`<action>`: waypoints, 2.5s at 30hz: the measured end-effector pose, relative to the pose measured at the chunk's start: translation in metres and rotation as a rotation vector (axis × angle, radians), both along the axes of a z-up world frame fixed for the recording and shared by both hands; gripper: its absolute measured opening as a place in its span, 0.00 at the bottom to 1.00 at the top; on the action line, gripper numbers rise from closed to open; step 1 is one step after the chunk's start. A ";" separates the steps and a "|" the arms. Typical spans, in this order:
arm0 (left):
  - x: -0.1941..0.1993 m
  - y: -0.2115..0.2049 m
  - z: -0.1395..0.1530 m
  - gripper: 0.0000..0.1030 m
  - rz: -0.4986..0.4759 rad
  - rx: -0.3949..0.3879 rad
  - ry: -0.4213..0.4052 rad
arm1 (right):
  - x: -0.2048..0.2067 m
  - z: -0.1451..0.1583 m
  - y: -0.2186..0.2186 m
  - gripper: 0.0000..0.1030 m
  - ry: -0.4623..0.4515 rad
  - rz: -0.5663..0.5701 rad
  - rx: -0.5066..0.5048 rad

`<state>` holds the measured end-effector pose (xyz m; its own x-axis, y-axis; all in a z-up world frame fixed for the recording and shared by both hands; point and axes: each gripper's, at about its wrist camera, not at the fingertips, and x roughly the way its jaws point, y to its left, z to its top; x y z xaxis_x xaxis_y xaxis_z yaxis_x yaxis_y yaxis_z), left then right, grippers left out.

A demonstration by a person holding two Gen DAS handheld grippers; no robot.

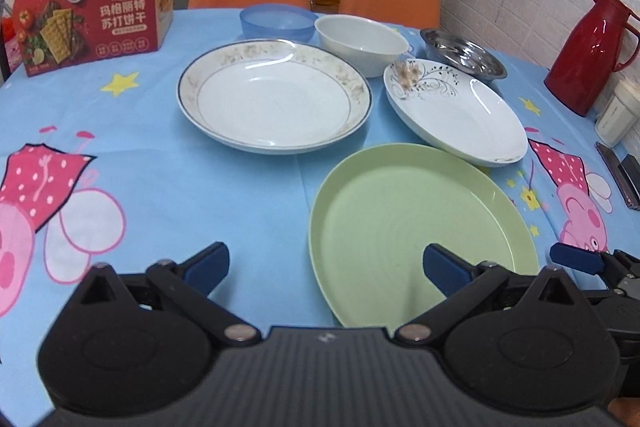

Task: Organize plates and bowls

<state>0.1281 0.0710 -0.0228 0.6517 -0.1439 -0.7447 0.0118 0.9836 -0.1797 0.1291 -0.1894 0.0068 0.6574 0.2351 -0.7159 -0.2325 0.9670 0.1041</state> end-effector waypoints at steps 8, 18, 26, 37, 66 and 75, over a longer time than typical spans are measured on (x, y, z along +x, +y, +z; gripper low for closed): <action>0.010 -0.007 -0.003 0.99 -0.062 0.030 0.015 | 0.005 -0.009 0.008 0.89 0.001 0.072 -0.048; 0.024 -0.017 -0.012 0.97 -0.149 0.002 0.087 | 0.013 -0.007 0.007 0.87 -0.006 0.154 -0.032; 0.024 -0.027 -0.012 0.67 -0.177 0.064 0.050 | 0.014 -0.013 0.014 0.82 -0.069 0.203 -0.020; 0.007 -0.007 0.005 0.49 -0.106 0.025 0.038 | 0.001 0.004 0.031 0.72 -0.087 0.137 -0.007; -0.021 0.089 -0.009 0.77 0.085 0.032 0.011 | -0.014 -0.006 0.129 0.73 -0.057 0.353 0.039; 0.018 0.119 0.033 0.90 0.117 -0.018 -0.153 | 0.039 0.036 0.096 0.73 -0.185 0.229 0.115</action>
